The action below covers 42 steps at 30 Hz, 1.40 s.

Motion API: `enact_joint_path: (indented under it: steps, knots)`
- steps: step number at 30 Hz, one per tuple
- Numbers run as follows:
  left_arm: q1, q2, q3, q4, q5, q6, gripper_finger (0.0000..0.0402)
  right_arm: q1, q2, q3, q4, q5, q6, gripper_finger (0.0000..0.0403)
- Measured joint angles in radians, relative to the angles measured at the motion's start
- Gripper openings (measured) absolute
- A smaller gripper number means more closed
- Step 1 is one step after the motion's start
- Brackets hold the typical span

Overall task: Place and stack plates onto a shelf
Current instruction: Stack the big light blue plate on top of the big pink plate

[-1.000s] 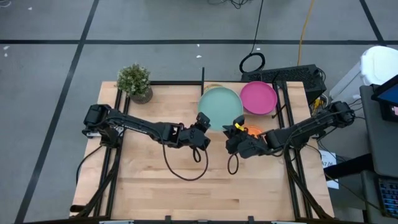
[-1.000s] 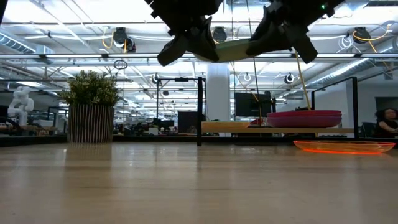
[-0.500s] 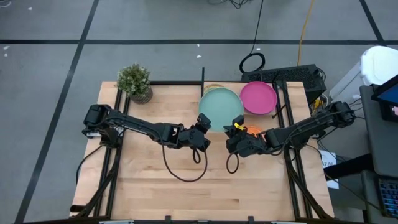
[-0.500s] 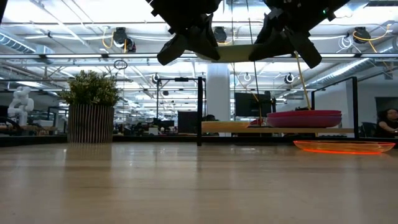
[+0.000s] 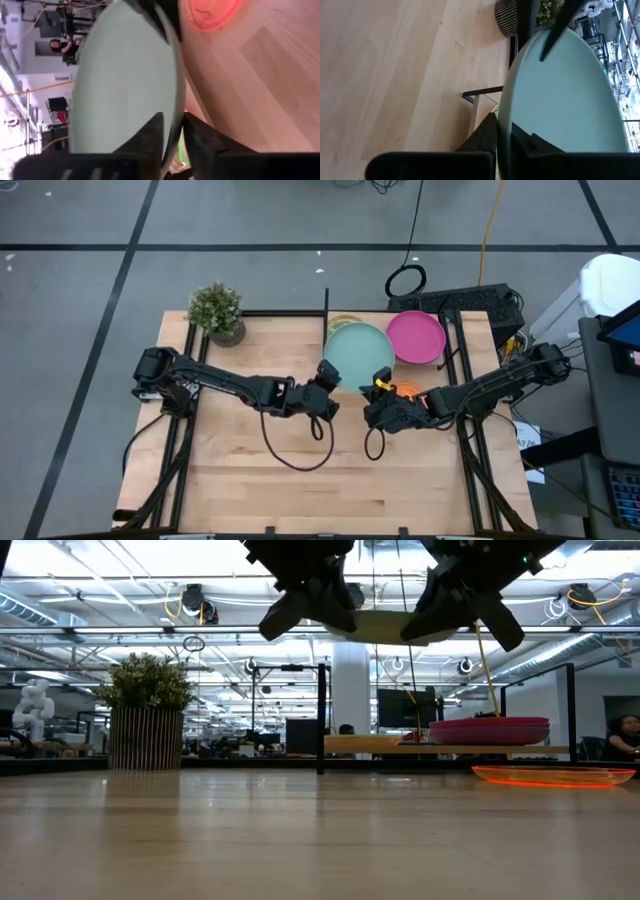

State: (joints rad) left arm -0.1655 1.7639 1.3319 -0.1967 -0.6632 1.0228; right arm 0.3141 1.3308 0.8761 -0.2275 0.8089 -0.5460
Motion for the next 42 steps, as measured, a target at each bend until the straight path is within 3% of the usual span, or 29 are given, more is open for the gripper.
enact_joint_path:
  steps: [7, 12, 19, 29, 35, 42]
  knots:
    - [0.011, -0.002, 0.003, 0.071, 0.009, -0.091, 0.0188, 0.000, 0.000, 0.000, 0.005, 0.059, 0.000, 0.0002]
    - [-0.005, -0.002, 0.003, 0.101, 0.012, -0.119, 0.0233, 0.000, 0.000, 0.000, 0.005, 0.106, 0.003, 0.0001]
    - [-0.008, -0.002, 0.003, 0.121, -0.021, -0.220, 0.0243, 0.000, -0.048, 0.000, -0.061, 0.103, 0.057, 0.0001]
    - [-0.017, -0.060, 0.002, 0.116, -0.019, -0.506, 0.0243, -0.009, -0.177, 0.000, -0.250, 0.071, 0.242, 0.0000]
    - [-0.031, -0.130, 0.002, -0.062, -0.030, -0.671, 0.0243, -0.078, -0.232, 0.000, -0.330, 0.017, 0.298, 0.0000]
    - [-0.029, -0.166, 0.002, -0.261, -0.049, -0.908, 0.0243, -0.219, -0.248, 0.001, -0.339, -0.090, 0.243, 0.0001]
